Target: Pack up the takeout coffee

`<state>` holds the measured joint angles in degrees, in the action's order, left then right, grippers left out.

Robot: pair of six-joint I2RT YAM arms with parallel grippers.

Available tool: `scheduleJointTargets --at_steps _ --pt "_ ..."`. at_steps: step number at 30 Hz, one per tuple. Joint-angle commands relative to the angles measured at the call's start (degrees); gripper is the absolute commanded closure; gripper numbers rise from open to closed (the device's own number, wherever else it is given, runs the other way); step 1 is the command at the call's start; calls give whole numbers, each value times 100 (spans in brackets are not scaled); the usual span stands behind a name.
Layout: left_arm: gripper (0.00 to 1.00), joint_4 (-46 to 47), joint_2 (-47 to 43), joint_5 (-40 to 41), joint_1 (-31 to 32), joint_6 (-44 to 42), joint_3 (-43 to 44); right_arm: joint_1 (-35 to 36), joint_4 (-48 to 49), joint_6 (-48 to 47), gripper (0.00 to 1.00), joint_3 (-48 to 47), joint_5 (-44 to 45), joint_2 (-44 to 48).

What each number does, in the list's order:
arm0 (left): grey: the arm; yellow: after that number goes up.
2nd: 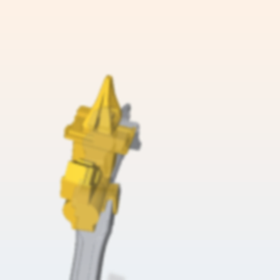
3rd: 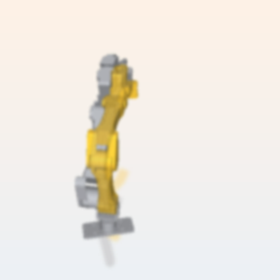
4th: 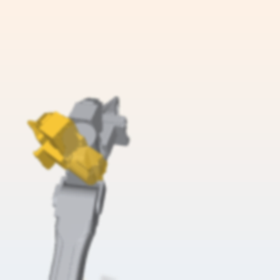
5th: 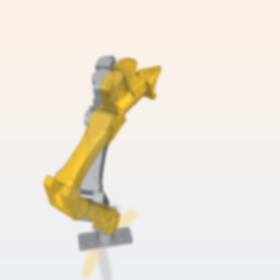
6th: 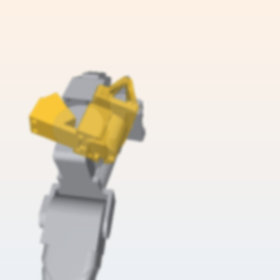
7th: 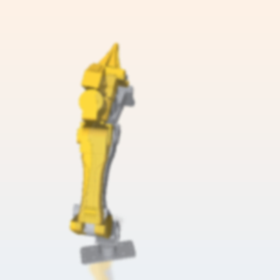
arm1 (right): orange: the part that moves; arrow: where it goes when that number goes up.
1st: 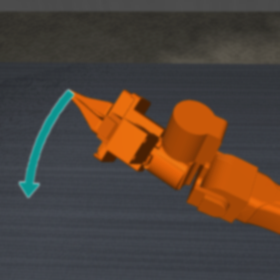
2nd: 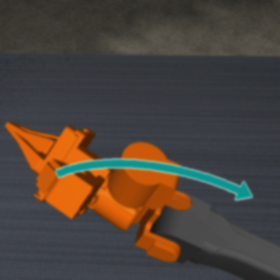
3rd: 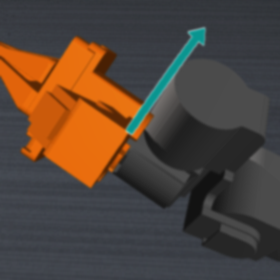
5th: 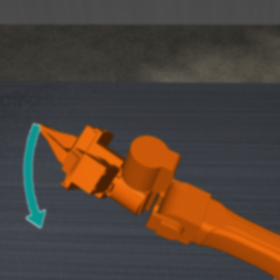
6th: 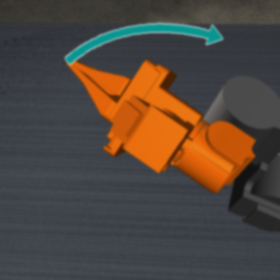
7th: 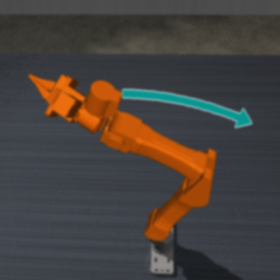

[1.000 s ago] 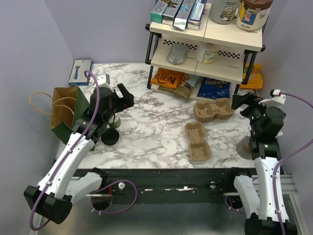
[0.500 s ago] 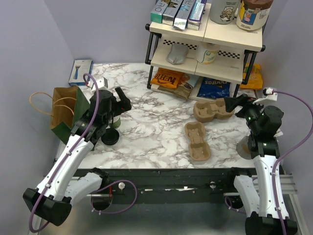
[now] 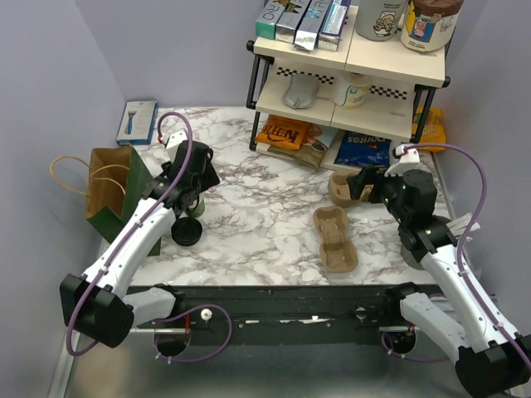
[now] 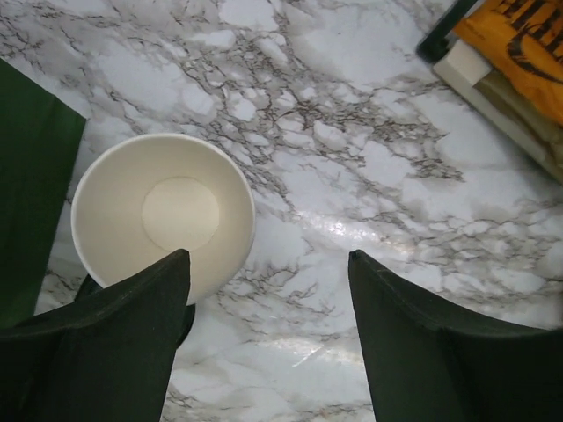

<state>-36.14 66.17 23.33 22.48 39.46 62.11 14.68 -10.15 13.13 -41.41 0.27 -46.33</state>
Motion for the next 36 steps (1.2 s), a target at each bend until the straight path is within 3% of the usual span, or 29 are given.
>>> scheduleJointTargets --at_steps 1,2,10,17,25,34,36 --pt "31 -130 334 233 -182 132 153 132 -154 -205 0 -87 614 18" --pt "36 -130 370 224 -217 149 153 123 -145 -196 0 -78 640 53" --pt "40 -42 510 207 -349 176 -5 141 -224 -223 0 -104 772 -96" --pt "49 37 713 31 -455 158 -6 141 -198 -214 0 -96 790 -122" --pt "68 90 809 -110 -464 123 12 141 -171 -214 0 -60 904 -105" --pt "99 90 775 -180 -464 9 109 132 -171 -205 0 -69 904 -140" --pt "100 116 757 -303 -464 -79 144 141 -171 -196 0 -69 887 -140"
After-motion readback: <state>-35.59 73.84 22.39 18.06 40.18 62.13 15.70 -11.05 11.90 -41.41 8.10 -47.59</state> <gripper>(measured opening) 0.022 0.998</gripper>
